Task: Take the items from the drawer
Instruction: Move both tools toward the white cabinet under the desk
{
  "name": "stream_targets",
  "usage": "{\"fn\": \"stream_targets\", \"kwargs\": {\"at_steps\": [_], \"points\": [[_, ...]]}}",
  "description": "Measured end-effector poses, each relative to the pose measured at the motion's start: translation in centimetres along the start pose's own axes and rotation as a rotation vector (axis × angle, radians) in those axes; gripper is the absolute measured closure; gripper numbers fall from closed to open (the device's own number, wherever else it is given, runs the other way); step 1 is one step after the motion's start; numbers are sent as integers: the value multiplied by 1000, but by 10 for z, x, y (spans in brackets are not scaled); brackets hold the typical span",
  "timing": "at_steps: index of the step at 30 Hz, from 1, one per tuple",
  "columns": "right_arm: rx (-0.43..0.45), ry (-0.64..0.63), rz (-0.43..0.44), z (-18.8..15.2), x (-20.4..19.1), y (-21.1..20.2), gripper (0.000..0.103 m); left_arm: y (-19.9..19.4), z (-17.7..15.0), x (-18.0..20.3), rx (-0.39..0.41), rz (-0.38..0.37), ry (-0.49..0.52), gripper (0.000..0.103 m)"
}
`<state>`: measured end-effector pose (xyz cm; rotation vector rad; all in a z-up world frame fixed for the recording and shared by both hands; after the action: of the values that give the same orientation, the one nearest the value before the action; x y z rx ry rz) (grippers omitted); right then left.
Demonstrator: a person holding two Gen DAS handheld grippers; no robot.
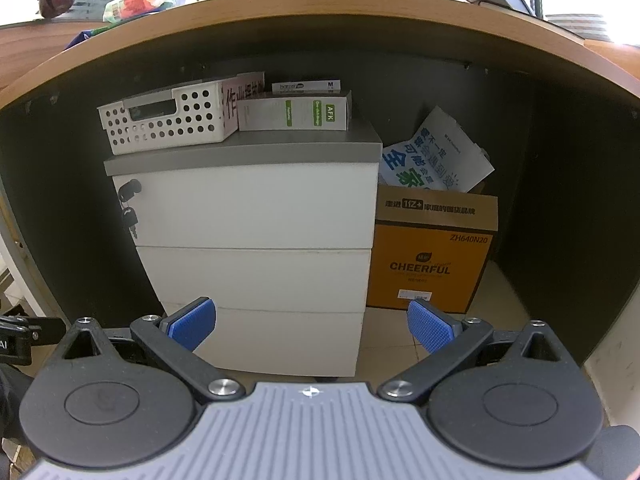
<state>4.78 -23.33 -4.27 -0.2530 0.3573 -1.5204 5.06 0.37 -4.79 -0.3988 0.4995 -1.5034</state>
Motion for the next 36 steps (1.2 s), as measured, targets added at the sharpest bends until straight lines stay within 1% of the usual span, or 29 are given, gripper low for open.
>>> {"fn": "stream_targets", "kwargs": {"at_steps": [8, 12, 36], "points": [[-1, 3, -5, -1, -2, 3, 0, -4, -8, -6, -6, -4, -12, 0], [5, -8, -8, -1, -1, 1, 0, 5, -6, -1, -44, 6, -3, 0], [-8, -9, -18, -5, -2, 5, 0, 12, -11, -6, -60, 15, -14, 0]]}}
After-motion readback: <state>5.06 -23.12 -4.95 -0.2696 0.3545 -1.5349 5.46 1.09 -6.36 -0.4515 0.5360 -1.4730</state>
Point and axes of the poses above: each gripper's, at about its wrist camera, not at the fingertips, and y roughly the way its jaws point, x to its right, z to its top, the point moved 7 cm from there along y, roughly the way its jaws point, and after that the axes turned 10 degrees about x, right-handed, at the moved point
